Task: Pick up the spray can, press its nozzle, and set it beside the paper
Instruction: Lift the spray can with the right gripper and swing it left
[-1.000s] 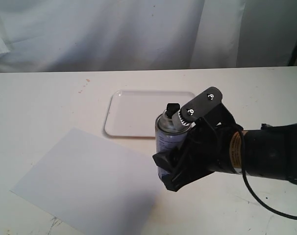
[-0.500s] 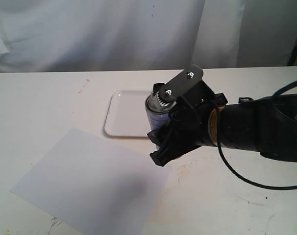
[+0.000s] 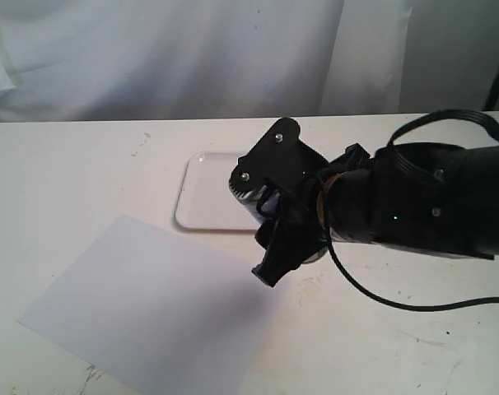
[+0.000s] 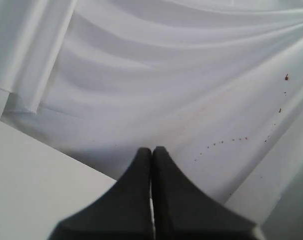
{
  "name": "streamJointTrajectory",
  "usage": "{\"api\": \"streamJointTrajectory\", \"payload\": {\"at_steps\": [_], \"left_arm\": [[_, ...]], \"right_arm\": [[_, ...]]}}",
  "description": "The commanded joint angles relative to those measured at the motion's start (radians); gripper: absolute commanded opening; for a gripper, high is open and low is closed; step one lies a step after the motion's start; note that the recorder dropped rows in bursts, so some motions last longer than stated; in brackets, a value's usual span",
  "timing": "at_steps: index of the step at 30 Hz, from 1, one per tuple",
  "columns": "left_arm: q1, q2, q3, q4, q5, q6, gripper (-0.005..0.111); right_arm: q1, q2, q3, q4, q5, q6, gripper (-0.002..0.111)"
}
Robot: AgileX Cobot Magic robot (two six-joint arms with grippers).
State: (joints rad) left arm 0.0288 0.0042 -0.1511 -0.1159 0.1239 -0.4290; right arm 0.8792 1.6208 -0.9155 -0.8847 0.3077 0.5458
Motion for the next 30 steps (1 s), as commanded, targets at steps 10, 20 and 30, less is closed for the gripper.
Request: {"api": "streamJointTrajectory", "payload": {"at_steps": [10,20,30], "left_arm": [[0.003,0.416,-0.163,-0.089,0.162,0.033,0.0],[0.003,0.663,-0.307,-0.133,0.198,0.143,0.0],[0.003,0.864,-0.422,-0.393,0.39,0.415,0.0]], "right_arm": [[0.134,0.067,-0.184,0.125,0.252,-0.273,0.0],[0.167,0.141,-0.251,0.178,0.333,-0.308,0.0],[0.21,0.22,-0.34,0.233,0.445,-0.379,0.0]]}}
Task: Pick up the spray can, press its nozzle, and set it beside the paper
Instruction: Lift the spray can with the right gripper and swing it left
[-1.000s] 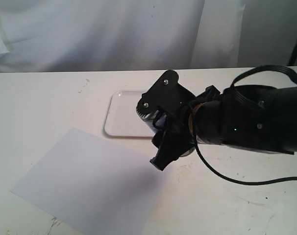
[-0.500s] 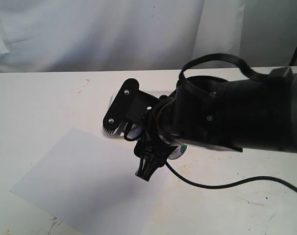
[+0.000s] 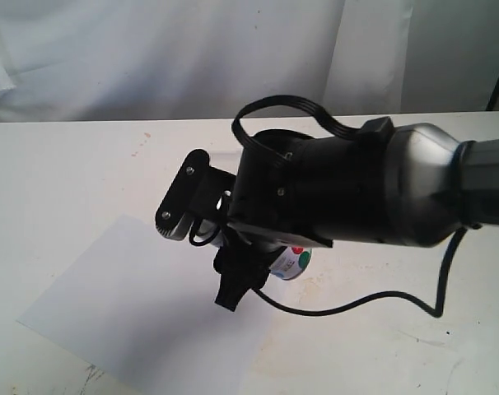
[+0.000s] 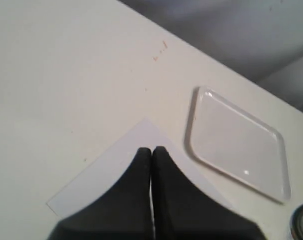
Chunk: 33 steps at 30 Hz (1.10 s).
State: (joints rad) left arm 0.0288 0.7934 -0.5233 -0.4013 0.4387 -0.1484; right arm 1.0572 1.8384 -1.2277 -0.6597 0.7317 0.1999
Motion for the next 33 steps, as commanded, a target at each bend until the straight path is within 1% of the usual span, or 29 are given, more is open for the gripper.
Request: {"api": "streamJointTrajectory", "payload": {"at_steps": [1,4,9,14,18,21,24,26,29,33], "left_arm": [[0.003,0.096,-0.066,-0.135,0.092,0.179,0.0],[0.003,0.16,-0.112,-0.195,0.126,0.266,0.0],[0.003,0.264,-0.182,-0.205,0.232,0.338,0.0],[0.003,0.39,-0.252,-0.207,0.313,0.365,0.0],[0.003,0.494,-0.331,-0.207,0.399,0.365,0.0],[0.003,0.548,-0.386,-0.207,0.433,0.365,0.0],[0.003,0.573,-0.417,-0.205,0.43,0.381,0.0],[0.003,0.579,-0.431,-0.189,0.393,0.417,0.0],[0.003,0.579,-0.448,-0.141,0.335,0.417,0.0],[0.003,0.579,-0.459,-0.145,0.305,0.383,0.0]], "right_arm": [[0.04,0.002,-0.028,0.006,0.025,-0.041,0.0],[0.057,0.005,-0.028,0.006,0.034,-0.048,0.0],[0.06,0.005,-0.028,0.025,0.056,-0.085,0.0],[0.06,0.005,-0.028,0.032,0.056,-0.108,0.0],[0.06,0.005,-0.028,0.052,0.047,-0.126,0.0],[0.06,0.005,-0.028,0.077,0.041,-0.133,0.0],[0.06,0.005,-0.028,0.077,0.043,-0.135,0.0],[0.06,0.005,-0.028,0.077,0.043,-0.135,0.0],[0.06,0.005,-0.028,0.088,0.041,-0.15,0.0],[0.06,0.005,-0.028,0.103,0.037,-0.151,0.0]]}}
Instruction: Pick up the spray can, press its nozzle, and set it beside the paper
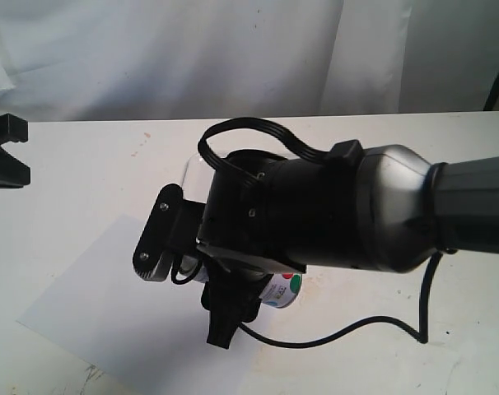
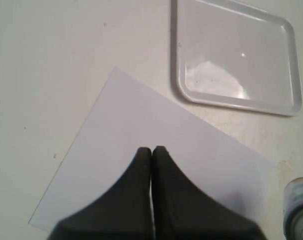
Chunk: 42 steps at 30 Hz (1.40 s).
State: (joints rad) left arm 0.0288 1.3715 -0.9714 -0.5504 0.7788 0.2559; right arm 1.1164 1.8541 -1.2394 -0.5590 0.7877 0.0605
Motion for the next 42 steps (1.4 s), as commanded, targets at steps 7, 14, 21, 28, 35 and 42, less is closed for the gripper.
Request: {"api": "streamJointTrajectory", "payload": {"at_steps": [7,14,21,28,35,42], "left_arm": [[0.003,0.008,-0.011,-0.006,-0.016,-0.046,0.0],[0.003,0.045,-0.011,-0.1,0.017,-0.002,0.0],[0.003,0.116,-0.021,-0.238,0.108,0.142,0.0],[0.003,0.21,-0.093,-0.274,0.259,0.173,0.0],[0.003,0.312,-0.093,-0.45,0.399,0.332,0.0],[0.003,0.383,-0.093,-0.487,0.442,0.371,0.0]], "right_arm": [[0.0,-0.011,-0.016,0.028,-0.04,-0.055,0.0],[0.0,-0.009,-0.016,0.013,-0.047,-0.06,0.0],[0.0,0.058,-0.059,-0.008,-0.002,-0.06,0.0],[0.0,0.08,-0.132,-0.014,0.044,-0.06,0.0],[0.0,0.08,-0.138,0.008,0.048,-0.08,0.0],[-0.013,0.08,-0.138,0.025,0.03,-0.085,0.0]]}}
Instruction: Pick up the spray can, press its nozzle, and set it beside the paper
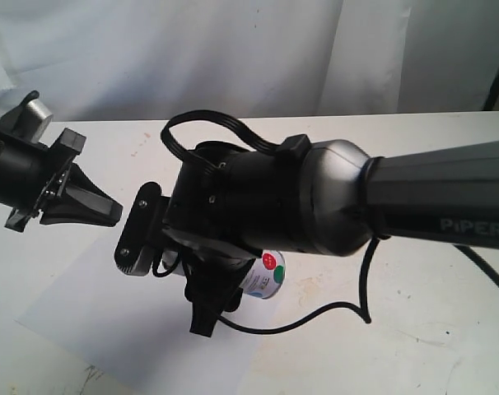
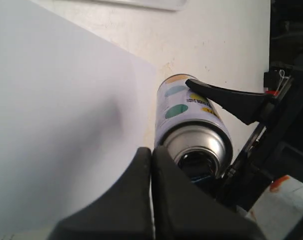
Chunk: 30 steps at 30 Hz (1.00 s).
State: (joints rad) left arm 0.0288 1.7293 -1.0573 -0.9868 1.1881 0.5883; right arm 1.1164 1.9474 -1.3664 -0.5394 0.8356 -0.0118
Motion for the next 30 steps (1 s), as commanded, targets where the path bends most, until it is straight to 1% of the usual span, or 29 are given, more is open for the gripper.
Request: {"api": "streamJointTrajectory", "payload": {"at_steps": [1,7,11,24,30], "left_arm": [[0.003,0.028,-0.007,-0.062,0.033,0.052,0.0],[0.003,0.033,-0.007,-0.088,0.033,0.068,0.0],[0.003,0.033,-0.007,-0.088,0.033,0.07,0.0],[0.001,0.033,-0.007,-0.073,0.033,0.055,0.0],[0.001,0.088,-0.007,-0.075,0.033,0.055,0.0]], "right_arm": [[-0.013,-0.013,-0.011,0.005,-0.018,-0.012,0.0],[-0.013,-0.001,-0.009,0.039,-0.025,-0.035,0.0],[-0.013,0.047,-0.013,0.022,-0.02,-0.035,0.0],[-0.023,0.051,-0.017,-0.009,-0.072,0.001,0.0],[-0.024,0.051,-0.017,-0.011,-0.082,0.003,0.0]]}}
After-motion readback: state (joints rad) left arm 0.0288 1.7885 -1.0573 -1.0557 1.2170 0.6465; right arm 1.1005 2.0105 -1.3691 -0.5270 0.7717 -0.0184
